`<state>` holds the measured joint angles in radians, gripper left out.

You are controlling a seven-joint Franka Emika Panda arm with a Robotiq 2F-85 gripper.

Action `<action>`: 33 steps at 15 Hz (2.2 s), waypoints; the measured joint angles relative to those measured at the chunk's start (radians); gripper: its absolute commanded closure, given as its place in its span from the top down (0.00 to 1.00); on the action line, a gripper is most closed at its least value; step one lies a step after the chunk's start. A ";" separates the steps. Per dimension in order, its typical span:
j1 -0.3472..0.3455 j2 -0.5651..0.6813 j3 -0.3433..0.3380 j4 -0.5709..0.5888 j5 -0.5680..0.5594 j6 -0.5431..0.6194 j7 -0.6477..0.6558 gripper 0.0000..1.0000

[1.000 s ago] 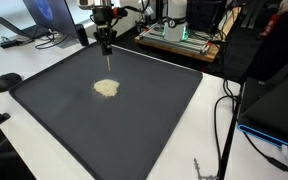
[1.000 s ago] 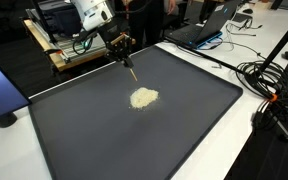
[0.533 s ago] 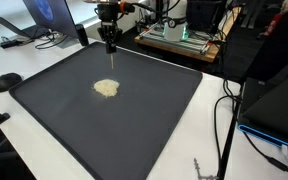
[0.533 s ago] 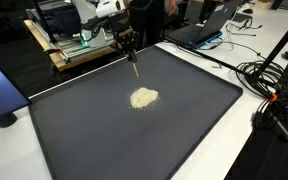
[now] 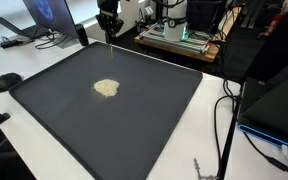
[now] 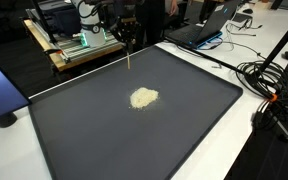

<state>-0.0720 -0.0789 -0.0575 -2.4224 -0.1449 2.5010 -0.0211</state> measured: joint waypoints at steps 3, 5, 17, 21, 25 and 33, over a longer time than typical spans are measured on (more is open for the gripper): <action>0.009 -0.024 0.025 0.075 -0.016 -0.159 0.002 0.03; 0.016 -0.022 0.037 0.121 -0.016 -0.225 0.000 0.03; 0.075 0.248 0.076 0.453 -0.027 -0.378 -0.015 0.03; 0.078 0.386 0.075 0.607 -0.043 -0.444 -0.020 0.03; 0.078 0.499 0.065 0.741 -0.044 -0.508 -0.049 0.03; 0.073 0.579 0.044 0.831 -0.044 -0.539 -0.121 0.03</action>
<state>0.0006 0.4997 -0.0131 -1.5910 -0.1886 1.9620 -0.1419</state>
